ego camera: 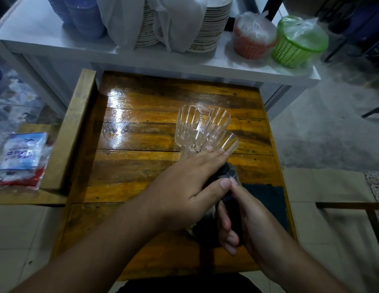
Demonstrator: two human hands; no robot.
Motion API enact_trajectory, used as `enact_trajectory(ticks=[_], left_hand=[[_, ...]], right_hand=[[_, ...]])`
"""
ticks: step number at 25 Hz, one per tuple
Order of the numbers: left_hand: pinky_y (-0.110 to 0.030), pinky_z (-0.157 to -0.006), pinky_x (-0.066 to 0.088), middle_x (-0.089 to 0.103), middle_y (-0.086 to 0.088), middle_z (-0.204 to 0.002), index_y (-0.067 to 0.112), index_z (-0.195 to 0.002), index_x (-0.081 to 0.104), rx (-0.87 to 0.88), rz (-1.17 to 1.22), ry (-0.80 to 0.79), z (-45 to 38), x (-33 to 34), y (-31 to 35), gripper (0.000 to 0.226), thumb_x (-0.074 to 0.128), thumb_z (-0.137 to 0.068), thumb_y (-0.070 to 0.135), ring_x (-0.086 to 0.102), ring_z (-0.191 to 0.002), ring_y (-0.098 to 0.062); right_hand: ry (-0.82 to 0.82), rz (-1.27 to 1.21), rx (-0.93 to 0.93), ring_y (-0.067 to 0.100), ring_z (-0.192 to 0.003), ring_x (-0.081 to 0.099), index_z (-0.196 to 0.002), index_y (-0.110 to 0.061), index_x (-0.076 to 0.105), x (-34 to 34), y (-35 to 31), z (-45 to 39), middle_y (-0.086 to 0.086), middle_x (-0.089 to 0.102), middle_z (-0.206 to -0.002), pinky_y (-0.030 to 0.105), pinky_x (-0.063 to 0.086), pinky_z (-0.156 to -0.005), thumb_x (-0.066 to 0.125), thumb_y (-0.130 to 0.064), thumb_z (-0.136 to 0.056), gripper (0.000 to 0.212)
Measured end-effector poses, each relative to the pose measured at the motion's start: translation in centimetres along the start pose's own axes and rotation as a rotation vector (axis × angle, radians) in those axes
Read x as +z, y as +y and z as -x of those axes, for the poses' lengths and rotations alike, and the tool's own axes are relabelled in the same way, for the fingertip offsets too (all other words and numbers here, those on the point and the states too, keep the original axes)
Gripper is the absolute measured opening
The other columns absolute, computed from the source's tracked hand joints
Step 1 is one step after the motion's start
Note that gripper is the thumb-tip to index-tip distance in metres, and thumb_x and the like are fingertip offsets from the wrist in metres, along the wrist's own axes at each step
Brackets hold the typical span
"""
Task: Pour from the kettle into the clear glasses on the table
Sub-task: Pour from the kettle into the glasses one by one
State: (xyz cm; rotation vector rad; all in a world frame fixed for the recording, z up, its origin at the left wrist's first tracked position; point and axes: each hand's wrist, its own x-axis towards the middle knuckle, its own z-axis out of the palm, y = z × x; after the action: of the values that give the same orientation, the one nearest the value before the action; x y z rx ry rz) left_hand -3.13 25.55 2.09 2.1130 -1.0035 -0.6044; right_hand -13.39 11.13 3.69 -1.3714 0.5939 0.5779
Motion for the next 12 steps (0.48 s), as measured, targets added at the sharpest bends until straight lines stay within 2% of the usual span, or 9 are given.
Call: enact_trajectory(ticks=[3,5,12], left_hand=[[-0.008,-0.111,0.003,0.020,0.018,-0.161,0.033,-0.154,0.023,-0.002,0.007,0.021,0.16,0.16,-0.03,0.070,0.018,-0.091,0.064,0.004,-0.145,0.011],[-0.007,-0.110,0.002,0.020,0.019,-0.160,0.033,-0.154,0.023,-0.004,0.024,0.036,0.16,0.31,-0.09,0.069,0.020,-0.092,0.063,0.004,-0.144,0.012],[-0.017,-0.116,0.009,0.022,0.019,-0.161,0.032,-0.154,0.025,-0.013,0.093,0.060,0.14,0.47,0.05,0.067,0.020,-0.094,0.060,0.004,-0.145,0.010]], right_hand=[[-0.003,-0.010,0.008,0.018,-0.044,0.048,-0.060,-0.008,0.058,-0.02,-0.01,-0.04,0.008,0.046,-0.050,0.032,0.044,-0.054,0.040,-0.077,-0.084,0.075],[-0.014,-0.018,0.019,0.017,-0.043,0.047,-0.060,-0.008,0.057,-0.07,-0.11,-0.05,0.007,0.045,-0.049,0.031,0.044,-0.053,0.040,-0.077,-0.084,0.075],[-0.028,-0.068,0.031,0.018,-0.042,0.045,-0.059,-0.007,0.056,0.03,-0.48,-0.07,0.008,0.043,-0.048,0.032,0.043,-0.051,0.042,-0.073,-0.087,0.073]])
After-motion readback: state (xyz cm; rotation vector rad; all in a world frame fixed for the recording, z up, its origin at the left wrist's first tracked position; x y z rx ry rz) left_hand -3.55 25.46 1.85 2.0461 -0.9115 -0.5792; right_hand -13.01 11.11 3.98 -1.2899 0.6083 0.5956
